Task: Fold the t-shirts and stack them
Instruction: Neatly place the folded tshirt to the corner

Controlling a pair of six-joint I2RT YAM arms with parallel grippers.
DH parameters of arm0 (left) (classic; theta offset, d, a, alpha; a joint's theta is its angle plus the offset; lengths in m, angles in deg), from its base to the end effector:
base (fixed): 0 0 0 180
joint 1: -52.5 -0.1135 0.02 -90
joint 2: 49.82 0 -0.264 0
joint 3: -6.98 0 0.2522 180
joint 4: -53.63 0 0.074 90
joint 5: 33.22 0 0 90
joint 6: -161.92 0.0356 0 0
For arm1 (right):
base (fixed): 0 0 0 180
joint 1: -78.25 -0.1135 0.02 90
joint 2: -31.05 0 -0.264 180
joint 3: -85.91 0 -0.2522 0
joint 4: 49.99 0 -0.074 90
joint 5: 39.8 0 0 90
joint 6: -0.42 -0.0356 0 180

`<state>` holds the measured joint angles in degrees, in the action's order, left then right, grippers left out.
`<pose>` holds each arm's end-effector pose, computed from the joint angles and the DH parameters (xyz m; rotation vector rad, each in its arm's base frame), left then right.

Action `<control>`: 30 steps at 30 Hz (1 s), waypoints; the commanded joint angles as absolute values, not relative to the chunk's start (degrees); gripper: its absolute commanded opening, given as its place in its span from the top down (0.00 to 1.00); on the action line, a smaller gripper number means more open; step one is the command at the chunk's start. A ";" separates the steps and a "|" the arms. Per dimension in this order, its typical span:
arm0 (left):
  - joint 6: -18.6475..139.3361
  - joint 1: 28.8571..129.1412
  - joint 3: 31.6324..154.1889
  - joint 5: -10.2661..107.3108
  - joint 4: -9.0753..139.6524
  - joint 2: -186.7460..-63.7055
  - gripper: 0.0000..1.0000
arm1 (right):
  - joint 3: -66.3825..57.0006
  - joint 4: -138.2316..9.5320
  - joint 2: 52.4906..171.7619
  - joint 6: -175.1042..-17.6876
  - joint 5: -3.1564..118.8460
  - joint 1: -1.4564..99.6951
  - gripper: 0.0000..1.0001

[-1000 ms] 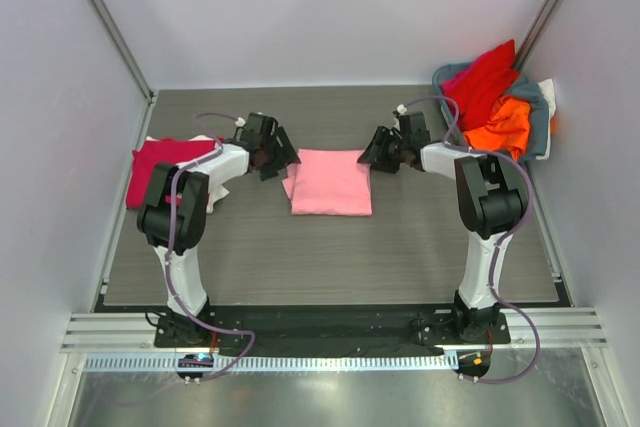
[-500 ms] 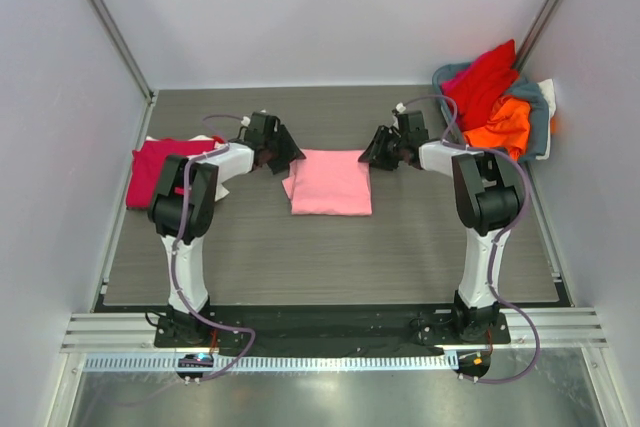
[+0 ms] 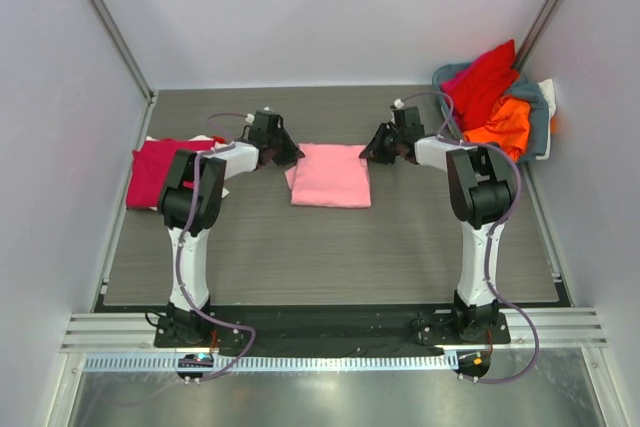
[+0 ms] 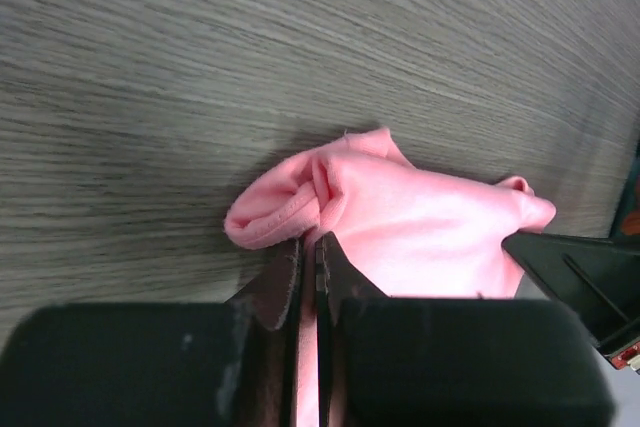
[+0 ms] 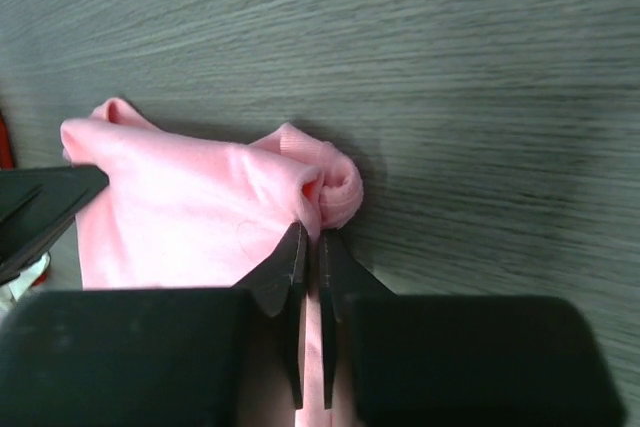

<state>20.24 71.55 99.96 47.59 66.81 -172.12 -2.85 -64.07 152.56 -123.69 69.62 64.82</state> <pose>0.4343 -0.1560 0.1394 -0.6027 2.3662 -0.7814 0.4376 0.1167 0.1362 0.2637 2.4189 0.7918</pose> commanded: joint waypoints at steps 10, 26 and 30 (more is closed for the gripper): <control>26.39 71.48 96.34 50.45 71.34 -159.61 1.00 | -3.15 -65.86 144.88 -123.07 65.32 58.83 0.99; 32.18 62.89 90.70 56.25 95.66 -124.73 1.00 | 1.67 -72.36 126.41 -124.21 56.89 39.42 0.99; 33.60 56.82 92.98 58.62 103.24 -119.62 1.00 | 7.10 -73.51 126.84 -124.65 54.43 33.70 0.99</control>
<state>30.65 60.73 90.43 55.61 95.10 -123.31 1.98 -73.08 128.80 -124.04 57.65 36.77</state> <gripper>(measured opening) 0.026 0.043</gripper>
